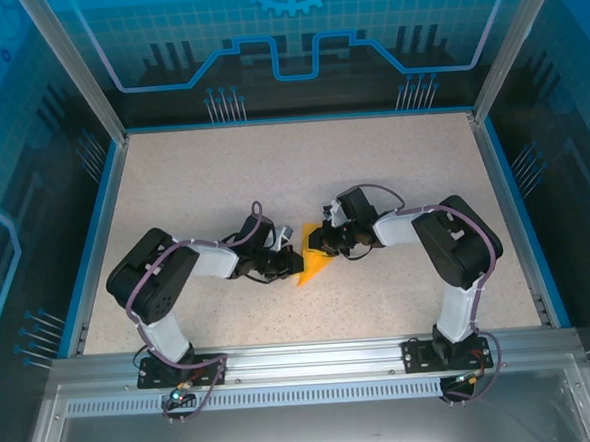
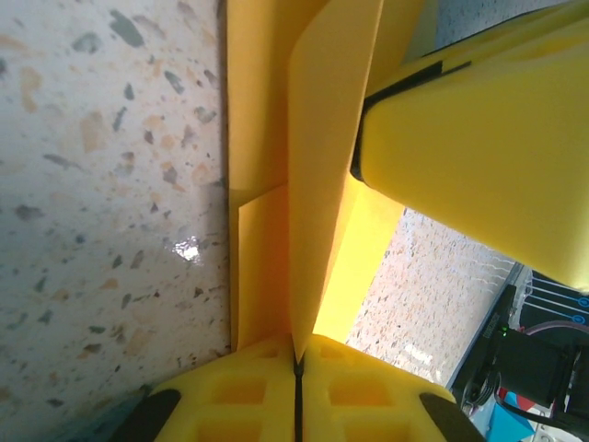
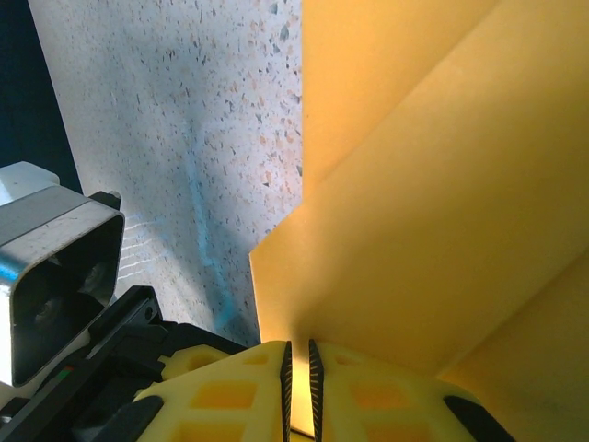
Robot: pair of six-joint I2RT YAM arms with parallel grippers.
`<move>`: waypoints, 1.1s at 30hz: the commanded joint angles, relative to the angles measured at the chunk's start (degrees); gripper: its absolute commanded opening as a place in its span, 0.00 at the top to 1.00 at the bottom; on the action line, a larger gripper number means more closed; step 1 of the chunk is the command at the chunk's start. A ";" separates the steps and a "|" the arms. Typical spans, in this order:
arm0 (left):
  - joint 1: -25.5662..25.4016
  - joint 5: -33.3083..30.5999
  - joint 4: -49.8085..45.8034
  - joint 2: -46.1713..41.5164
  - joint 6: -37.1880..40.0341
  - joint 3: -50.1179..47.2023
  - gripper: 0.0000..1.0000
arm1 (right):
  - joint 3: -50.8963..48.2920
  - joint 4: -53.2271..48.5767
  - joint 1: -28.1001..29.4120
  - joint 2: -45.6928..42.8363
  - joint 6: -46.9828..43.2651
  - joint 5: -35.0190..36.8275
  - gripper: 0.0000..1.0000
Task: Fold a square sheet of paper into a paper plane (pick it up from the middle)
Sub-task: Fourth fold the wing at the center of the table.
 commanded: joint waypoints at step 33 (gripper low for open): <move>2.01 -0.68 -0.70 1.05 -2.97 -1.85 1.00 | 0.66 -3.52 -0.07 -4.74 -1.58 -0.53 0.82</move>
